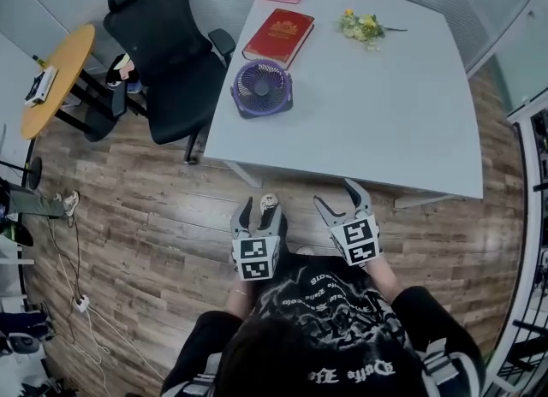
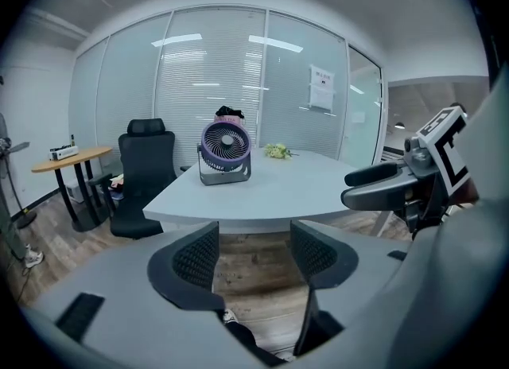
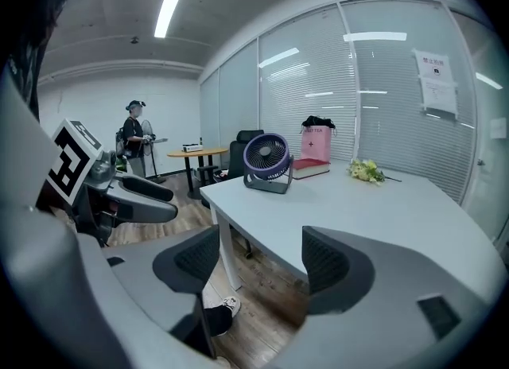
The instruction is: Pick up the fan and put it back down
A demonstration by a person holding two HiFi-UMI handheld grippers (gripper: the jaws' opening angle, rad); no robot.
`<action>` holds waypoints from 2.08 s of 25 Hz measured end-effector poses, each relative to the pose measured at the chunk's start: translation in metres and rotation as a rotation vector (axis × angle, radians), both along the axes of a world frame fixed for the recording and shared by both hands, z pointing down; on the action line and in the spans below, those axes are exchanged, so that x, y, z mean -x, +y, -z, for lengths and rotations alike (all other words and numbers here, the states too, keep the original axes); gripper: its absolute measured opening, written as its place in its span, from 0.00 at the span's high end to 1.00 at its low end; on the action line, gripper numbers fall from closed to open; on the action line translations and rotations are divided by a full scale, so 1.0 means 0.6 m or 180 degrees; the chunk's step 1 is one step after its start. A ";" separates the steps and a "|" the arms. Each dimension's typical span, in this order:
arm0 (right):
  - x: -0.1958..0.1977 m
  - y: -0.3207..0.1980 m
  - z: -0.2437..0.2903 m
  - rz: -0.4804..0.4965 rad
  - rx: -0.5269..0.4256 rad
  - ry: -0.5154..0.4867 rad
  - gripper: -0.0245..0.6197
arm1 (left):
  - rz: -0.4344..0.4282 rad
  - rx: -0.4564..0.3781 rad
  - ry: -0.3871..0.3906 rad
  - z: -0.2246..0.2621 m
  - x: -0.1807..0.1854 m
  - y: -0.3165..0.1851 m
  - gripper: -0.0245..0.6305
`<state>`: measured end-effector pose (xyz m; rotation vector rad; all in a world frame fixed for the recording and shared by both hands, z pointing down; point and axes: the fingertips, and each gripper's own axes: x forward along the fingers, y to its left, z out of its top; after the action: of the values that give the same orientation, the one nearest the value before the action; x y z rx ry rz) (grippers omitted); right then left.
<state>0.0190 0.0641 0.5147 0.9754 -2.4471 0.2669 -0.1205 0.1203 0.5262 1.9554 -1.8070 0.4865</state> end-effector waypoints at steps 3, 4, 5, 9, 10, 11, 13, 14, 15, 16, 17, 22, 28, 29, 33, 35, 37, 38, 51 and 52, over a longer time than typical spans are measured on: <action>0.018 -0.049 0.007 -0.0080 -0.0003 0.0007 0.48 | -0.0010 -0.0013 0.0028 0.004 0.031 -0.056 0.51; 0.025 -0.065 0.008 -0.0099 0.0001 0.0009 0.48 | -0.0026 -0.0023 0.0027 0.006 0.042 -0.077 0.51; 0.032 -0.080 0.006 -0.0109 0.0012 0.0017 0.48 | -0.0047 -0.0032 0.0016 0.006 0.053 -0.096 0.51; 0.073 -0.130 -0.003 -0.0109 0.0084 0.0067 0.48 | -0.0125 -0.0015 -0.0046 0.005 0.098 -0.163 0.51; 0.084 -0.142 -0.003 -0.0117 0.0095 0.0072 0.48 | -0.0146 -0.0014 -0.0054 0.007 0.108 -0.179 0.51; 0.094 -0.154 -0.003 -0.0130 0.0103 0.0074 0.48 | -0.0171 -0.0013 -0.0060 0.008 0.117 -0.194 0.51; 0.112 -0.176 -0.002 -0.0159 0.0108 0.0086 0.48 | -0.0239 -0.0007 -0.0076 0.010 0.133 -0.221 0.51; 0.120 -0.185 -0.001 -0.0172 0.0105 0.0097 0.48 | -0.0279 -0.0009 -0.0092 0.010 0.141 -0.233 0.51; 0.129 -0.193 -0.001 -0.0184 0.0100 0.0108 0.49 | -0.0317 -0.0014 -0.0109 0.010 0.151 -0.244 0.51; 0.137 -0.201 0.001 -0.0196 0.0094 0.0121 0.49 | -0.0350 -0.0018 -0.0120 0.010 0.161 -0.255 0.51; 0.144 -0.210 0.002 -0.0209 0.0087 0.0139 0.49 | -0.0384 -0.0022 -0.0129 0.009 0.171 -0.266 0.51; 0.166 -0.251 0.001 -0.0302 0.0025 0.0322 0.49 | -0.0591 -0.0051 -0.0242 0.006 0.213 -0.314 0.51; 0.170 -0.306 -0.001 -0.0504 -0.0061 0.0520 0.51 | -0.0677 -0.0003 -0.0174 -0.003 0.248 -0.368 0.51; 0.172 -0.316 -0.005 -0.0510 -0.0077 0.0551 0.52 | -0.0697 -0.0002 -0.0198 -0.006 0.252 -0.377 0.51; 0.179 -0.347 -0.022 -0.0499 -0.0003 0.0555 0.52 | -0.0719 0.0034 -0.0240 -0.017 0.261 -0.399 0.51; 0.182 -0.364 -0.031 -0.0456 0.0048 0.0572 0.52 | -0.0735 0.0079 -0.0238 -0.023 0.262 -0.406 0.51; 0.184 -0.382 -0.040 -0.0401 0.0090 0.0577 0.52 | -0.0762 0.0122 -0.0238 -0.030 0.261 -0.415 0.51; 0.186 -0.392 -0.043 -0.0372 0.0100 0.0569 0.52 | -0.0769 0.0138 -0.0243 -0.033 0.260 -0.419 0.51; 0.222 -0.489 -0.079 0.0147 0.0179 0.0490 0.53 | -0.0629 0.0368 -0.0478 -0.070 0.263 -0.463 0.52; 0.226 -0.494 -0.081 0.0186 0.0193 0.0478 0.53 | -0.0625 0.0372 -0.0484 -0.072 0.262 -0.466 0.53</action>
<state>-0.1166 -0.2324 0.5634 0.8648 -2.3133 0.2376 -0.2777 -0.1596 0.5693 2.0724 -1.6396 0.8057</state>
